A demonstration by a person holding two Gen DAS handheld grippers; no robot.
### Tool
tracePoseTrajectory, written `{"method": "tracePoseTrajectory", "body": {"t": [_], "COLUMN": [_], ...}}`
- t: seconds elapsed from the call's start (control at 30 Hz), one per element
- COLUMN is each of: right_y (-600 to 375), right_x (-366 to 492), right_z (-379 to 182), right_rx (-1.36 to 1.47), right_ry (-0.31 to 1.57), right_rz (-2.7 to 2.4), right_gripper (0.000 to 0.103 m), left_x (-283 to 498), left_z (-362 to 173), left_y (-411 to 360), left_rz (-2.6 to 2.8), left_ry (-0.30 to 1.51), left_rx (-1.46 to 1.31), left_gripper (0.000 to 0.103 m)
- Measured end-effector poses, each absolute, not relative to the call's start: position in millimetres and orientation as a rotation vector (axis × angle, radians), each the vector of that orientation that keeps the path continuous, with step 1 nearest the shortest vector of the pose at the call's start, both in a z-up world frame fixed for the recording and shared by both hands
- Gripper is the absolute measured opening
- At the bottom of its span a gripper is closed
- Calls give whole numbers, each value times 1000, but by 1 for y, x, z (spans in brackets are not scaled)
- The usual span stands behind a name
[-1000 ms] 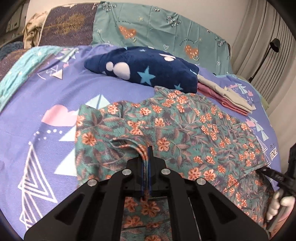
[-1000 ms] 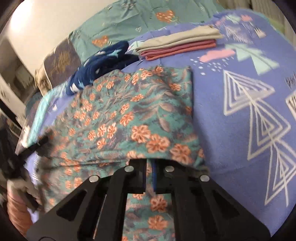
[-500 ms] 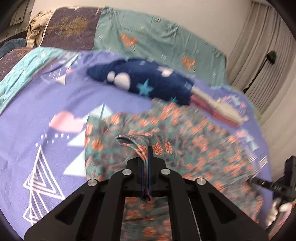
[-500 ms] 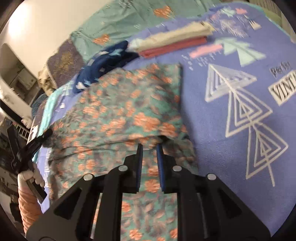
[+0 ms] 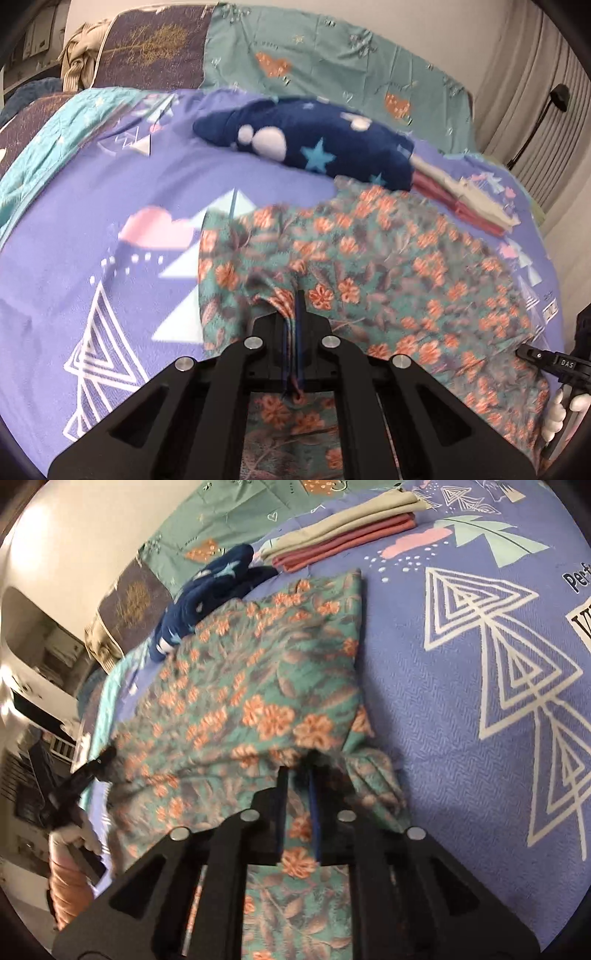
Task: Fold small clothes
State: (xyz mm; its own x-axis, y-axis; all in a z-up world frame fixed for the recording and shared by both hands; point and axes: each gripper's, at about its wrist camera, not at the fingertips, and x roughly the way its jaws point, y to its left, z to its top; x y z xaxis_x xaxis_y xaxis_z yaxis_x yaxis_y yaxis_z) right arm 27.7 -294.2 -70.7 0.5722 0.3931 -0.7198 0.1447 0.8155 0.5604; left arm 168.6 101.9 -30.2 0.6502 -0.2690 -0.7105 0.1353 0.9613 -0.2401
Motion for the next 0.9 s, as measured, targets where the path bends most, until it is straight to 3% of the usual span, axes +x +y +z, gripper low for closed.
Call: {"method": "tracePoseTrajectory", "body": {"t": [0.1, 0.13, 0.2, 0.4, 0.5, 0.67, 0.8, 0.83, 0.87, 0.9], "right_y": [-294, -294, -294, -296, -295, -281, -264, -263, -266, -273], "right_x": [28, 30, 32, 17, 5, 3, 24, 31, 39, 40], "right_z": [-61, -62, -68, -68, -54, -22, -33, -44, -59, -69], "right_rx": [593, 582, 570, 551, 509, 446, 437, 417, 369, 379], "right_ry": [940, 949, 971, 983, 964, 864, 880, 910, 952, 948], "right_rz": [144, 135, 109, 95, 89, 167, 275, 234, 126, 107], "right_gripper": [28, 27, 12, 14, 17, 17, 16, 14, 0, 0], "left_x": [162, 160, 159, 157, 147, 131, 130, 133, 138, 142], "left_z": [-3, 4, 8, -50, -47, -11, -14, -26, -46, -70], "left_y": [101, 100, 101, 110, 112, 96, 68, 61, 52, 47], "left_rz": [-242, -226, -182, -110, -97, -84, -248, -253, -254, -248], "left_ry": [769, 753, 737, 890, 867, 737, 742, 779, 845, 902], "left_rx": [-165, -150, -107, -49, -32, 30, -6, 14, 49, 85], "left_gripper": [3, 3, 3, 6, 8, 24, 38, 38, 38, 39]}}
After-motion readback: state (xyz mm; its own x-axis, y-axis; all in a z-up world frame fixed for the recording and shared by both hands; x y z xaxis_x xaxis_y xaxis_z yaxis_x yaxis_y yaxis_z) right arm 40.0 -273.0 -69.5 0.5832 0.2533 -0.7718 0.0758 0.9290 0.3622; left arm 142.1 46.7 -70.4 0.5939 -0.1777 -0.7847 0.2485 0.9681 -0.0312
